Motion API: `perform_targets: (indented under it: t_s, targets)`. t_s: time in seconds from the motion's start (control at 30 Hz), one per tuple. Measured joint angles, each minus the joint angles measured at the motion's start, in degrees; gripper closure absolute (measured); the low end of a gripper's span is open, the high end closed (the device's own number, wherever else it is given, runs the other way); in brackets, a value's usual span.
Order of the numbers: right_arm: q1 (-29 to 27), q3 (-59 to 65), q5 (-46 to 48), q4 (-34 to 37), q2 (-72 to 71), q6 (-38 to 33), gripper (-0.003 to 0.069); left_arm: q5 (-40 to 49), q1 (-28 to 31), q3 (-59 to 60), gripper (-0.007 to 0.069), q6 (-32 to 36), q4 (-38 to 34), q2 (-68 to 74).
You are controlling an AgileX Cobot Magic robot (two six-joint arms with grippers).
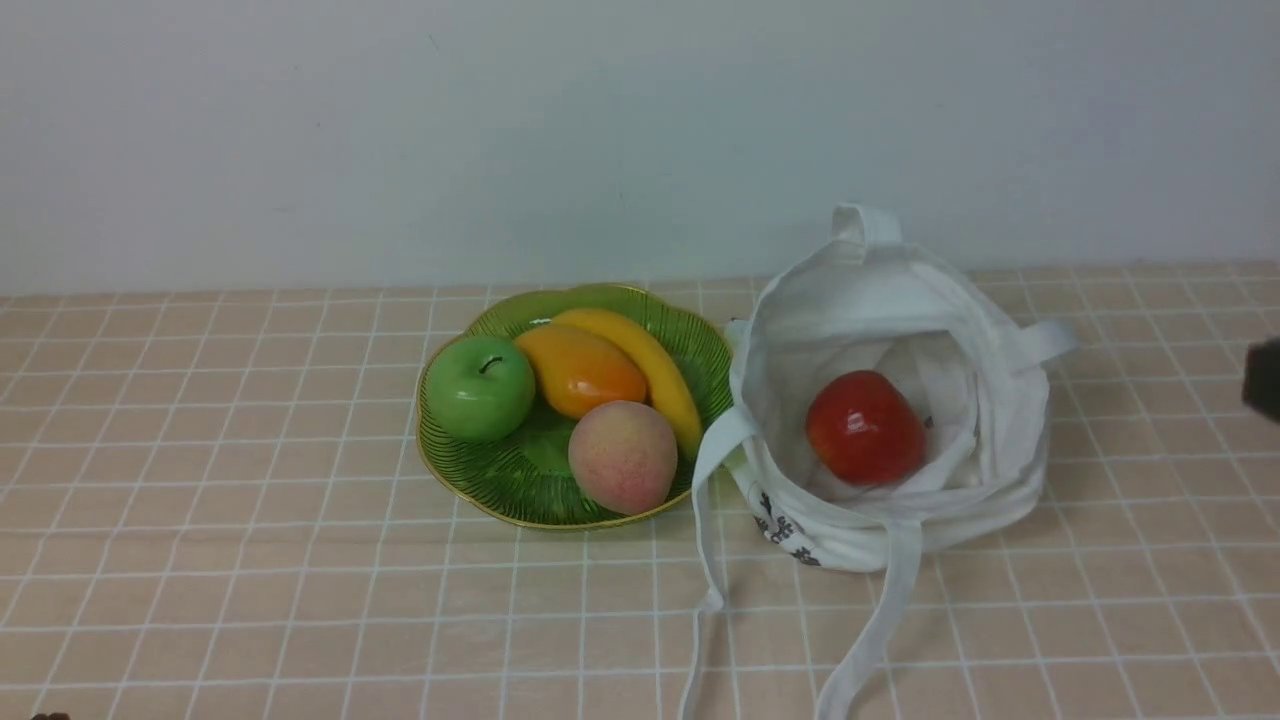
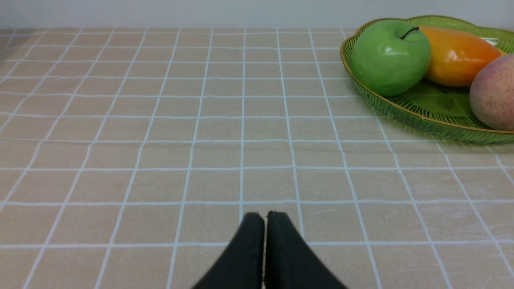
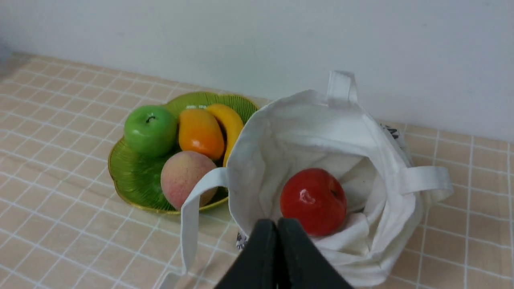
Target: Take the fruit out of the bag on the brown coffee tablecloth and place them on the plate.
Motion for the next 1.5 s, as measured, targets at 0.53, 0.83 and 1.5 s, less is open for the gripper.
perform_targets:
  t_s: [0.53,0.83,1.5]
  targets:
    - [0.0,27.2,-21.91,0.06,-17.75,0.0,0.0673,0.0,0.0,0.0,0.0632,0.0,0.0,0.0]
    - [0.0,28.28,-19.23,0.06,-17.75,0.0,0.0673,0.0,0.0,0.0,0.0632,0.0,0.0,0.0]
    - [-6.19,35.09,-15.1,-3.99,-29.09,0.0,0.0673,0.0,0.0,0.0,0.0632,0.0,0.0,0.0]
